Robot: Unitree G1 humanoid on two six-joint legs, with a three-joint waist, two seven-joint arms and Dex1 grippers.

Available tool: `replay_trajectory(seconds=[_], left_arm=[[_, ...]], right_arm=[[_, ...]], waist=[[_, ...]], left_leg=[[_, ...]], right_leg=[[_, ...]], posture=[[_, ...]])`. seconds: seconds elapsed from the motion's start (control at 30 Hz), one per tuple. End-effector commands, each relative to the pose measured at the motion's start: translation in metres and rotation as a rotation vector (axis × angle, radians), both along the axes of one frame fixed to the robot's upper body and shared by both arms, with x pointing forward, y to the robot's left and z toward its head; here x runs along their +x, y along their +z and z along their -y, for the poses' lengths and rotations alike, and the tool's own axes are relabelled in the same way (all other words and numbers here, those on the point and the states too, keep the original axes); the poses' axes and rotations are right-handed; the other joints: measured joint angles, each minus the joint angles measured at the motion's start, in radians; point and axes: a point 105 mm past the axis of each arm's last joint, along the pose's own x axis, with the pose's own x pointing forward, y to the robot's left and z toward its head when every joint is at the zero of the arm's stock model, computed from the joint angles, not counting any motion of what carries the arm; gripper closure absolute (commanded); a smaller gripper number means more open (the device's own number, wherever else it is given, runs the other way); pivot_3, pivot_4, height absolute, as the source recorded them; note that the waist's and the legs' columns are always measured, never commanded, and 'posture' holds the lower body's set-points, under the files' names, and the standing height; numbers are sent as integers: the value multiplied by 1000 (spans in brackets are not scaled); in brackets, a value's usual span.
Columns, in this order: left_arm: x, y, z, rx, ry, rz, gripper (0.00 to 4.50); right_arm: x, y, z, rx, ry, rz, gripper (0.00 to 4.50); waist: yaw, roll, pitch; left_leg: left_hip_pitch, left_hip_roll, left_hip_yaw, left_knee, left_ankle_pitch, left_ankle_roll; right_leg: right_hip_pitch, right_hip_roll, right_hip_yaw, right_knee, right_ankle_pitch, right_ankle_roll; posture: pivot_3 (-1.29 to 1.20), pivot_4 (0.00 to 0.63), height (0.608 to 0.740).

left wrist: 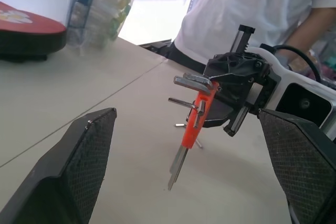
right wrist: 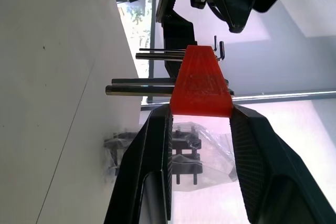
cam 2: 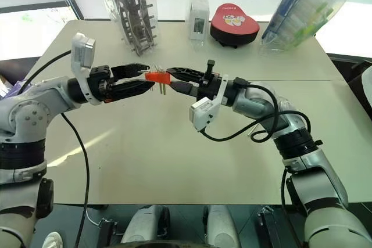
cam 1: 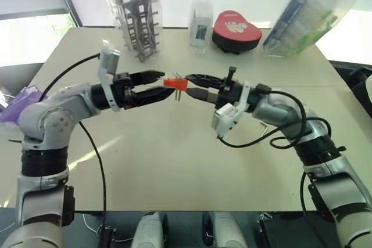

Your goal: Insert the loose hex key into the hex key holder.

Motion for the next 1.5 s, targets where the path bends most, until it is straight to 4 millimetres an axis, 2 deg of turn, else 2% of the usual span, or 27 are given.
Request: replay_trajectory(seconds=[0.03, 0.23, 0.27, 0.33, 0.57, 0.87, 0.93, 0.97, 1.1, 1.13, 1.23, 1.33, 1.4, 1.5], left_arm=[[-3, 8, 4, 0, -29, 33, 0], [-3, 6, 7, -1, -44, 35, 0], [-3, 6, 8, -1, -46, 35, 255], [-2, 6, 8, -2, -49, 36, 898], [-1, 5, 15, -17, -65, 35, 4467], [0, -1, 21, -4, -79, 34, 4467], [0, -1, 21, -4, -79, 36, 4500], [0, -1, 21, -4, -79, 37, 4500], [1, -2, 20, 4, -64, 46, 4500], [1, -2, 19, 6, -58, 49, 4500], [2, 0, 16, -12, -11, 62, 4500], [1, -1, 15, -12, 13, 74, 4500], [0, -4, 15, 3, 31, 90, 4500], [1, -8, 17, 9, 45, 104, 4500]], right_arm=[[-10, 19, 2, 35, 29, 60, 3509], [-12, 21, 1, 29, 38, 62, 3509], [-12, 21, 1, 28, 40, 63, 3509], [-13, 20, 0, 24, 44, 62, 3509], [-18, 18, -2, 10, 52, 58, 3509], [-15, 17, 2, 3, 27, 40, 3509], [-15, 16, 2, -1, 23, 28, 2382], [-14, 15, 2, -5, 20, 22, 2032], [-8, 6, 5, -40, -14, -45, 34], [-7, 3, 7, -52, -23, -65, 34], [20, -13, 37, 69, -213, -442, 34], [32, -16, 60, 222, -331, -750, 34], [33, -18, 79, 354, -419, -1049, 34], [24, -19, 94, 456, -513, -1324, 34]], waist=[[0, 0, 0], [0, 0, 0], [1, 0, 0], [1, 0, 0], [3, -1, 0], [1, -1, 1], [1, -1, 1], [2, -1, 1], [3, -1, 1], [3, -1, 1], [5, -1, 0], [5, -1, 1], [5, 0, 1], [7, 0, 1]], left_leg=[[0, 0, 0, 0, 0, 0], [0, 0, 0, 0, 0, 0], [0, 0, 0, 0, 0, 0], [0, 0, 0, 0, 0, 0], [0, 0, 0, 0, 0, 0], [0, 0, 0, 0, 0, 0], [0, 0, 0, 0, 0, 0], [0, 0, 0, 0, 0, 0], [0, 0, 0, 0, 0, 0], [0, 0, 0, 0, 0, 0], [0, 0, -1, 0, 0, 0], [0, 0, -1, 1, 0, 0], [0, 0, -1, 1, 0, 0], [0, 0, -3, 1, 0, 1]], right_leg=[[0, 0, 0, 0, 0, 0], [0, 0, 0, 0, 0, 0], [0, 0, 0, 0, 0, 0], [0, 0, 0, 0, 0, 0], [0, 0, 0, 0, 0, 0], [0, 0, 0, 0, 0, 0], [0, 0, 0, 0, 0, 0], [0, 0, 0, 0, 0, 0], [0, 0, 0, 0, 0, 0], [0, 0, 0, 0, 0, 0], [1, 0, 0, 0, 0, 0], [2, 0, 0, 0, 0, 0], [1, 0, 0, 0, 0, 0], [1, 0, 0, 1, 0, 0]], posture=[[0, 150, 740], [0, 150, 740], [0, 150, 740], [0, 150, 740], [0, 150, 740], [0, 150, 740], [0, 150, 740], [0, 150, 740], [0, 150, 740], [0, 150, 740], [0, 150, 740], [0, 150, 740], [0, 150, 740], [0, 150, 740]])
